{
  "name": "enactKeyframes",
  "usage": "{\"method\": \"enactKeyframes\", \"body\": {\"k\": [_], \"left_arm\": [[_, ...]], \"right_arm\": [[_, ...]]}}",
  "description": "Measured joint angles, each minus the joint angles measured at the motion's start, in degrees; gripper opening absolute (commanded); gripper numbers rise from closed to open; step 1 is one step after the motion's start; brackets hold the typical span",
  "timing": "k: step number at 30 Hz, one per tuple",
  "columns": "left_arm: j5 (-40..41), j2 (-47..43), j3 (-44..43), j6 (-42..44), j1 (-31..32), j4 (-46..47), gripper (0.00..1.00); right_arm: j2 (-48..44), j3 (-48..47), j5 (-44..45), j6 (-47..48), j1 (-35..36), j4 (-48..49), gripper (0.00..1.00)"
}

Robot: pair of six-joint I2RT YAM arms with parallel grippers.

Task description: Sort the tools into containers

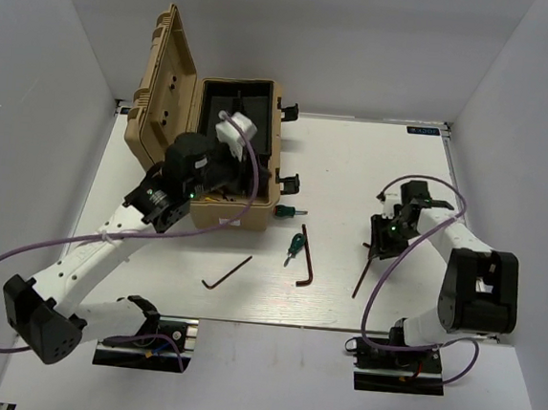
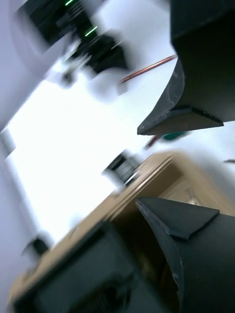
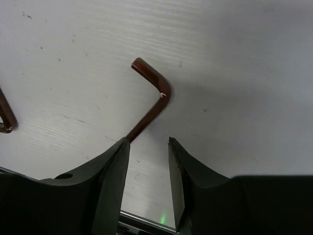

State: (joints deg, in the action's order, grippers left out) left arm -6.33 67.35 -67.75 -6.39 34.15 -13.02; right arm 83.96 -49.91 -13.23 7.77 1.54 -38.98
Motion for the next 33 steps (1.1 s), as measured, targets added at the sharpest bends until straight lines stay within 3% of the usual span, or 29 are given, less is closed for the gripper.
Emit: {"method": "enactKeyframes", "body": {"k": [5, 11, 15, 16, 22, 33], "left_arm": [[-8.35, -3.43, 9.2, 3.26, 2.67, -5.68, 0.74], [-8.46, -7.89, 16.44, 4.02, 5.42, -13.51, 0.77], [-3.87, -10.78, 21.05, 1.44, 7.67, -15.39, 0.78], [-2.51, -10.49, 22.08, 0.57, 8.33, -15.65, 0.78], [7.1, -6.93, 25.73, -4.5, 11.37, -17.88, 0.81], [16.9, 0.63, 25.86, -7.28, 16.28, -19.93, 0.82]], "right_arm": [[5.03, -0.02, 2.62, -2.29, 5.25, 0.13, 0.44], [7.06, -0.59, 5.01, -5.79, 6.75, 0.13, 0.45], [7.26, -0.79, 7.89, -7.78, 7.76, 0.31, 0.32], [7.28, -0.79, 8.52, -8.26, 7.87, 0.37, 0.22], [7.87, -1.01, 10.12, -10.47, 7.96, 0.5, 0.0], [8.63, -1.97, 9.6, -11.19, 7.82, -0.37, 0.0]]}}
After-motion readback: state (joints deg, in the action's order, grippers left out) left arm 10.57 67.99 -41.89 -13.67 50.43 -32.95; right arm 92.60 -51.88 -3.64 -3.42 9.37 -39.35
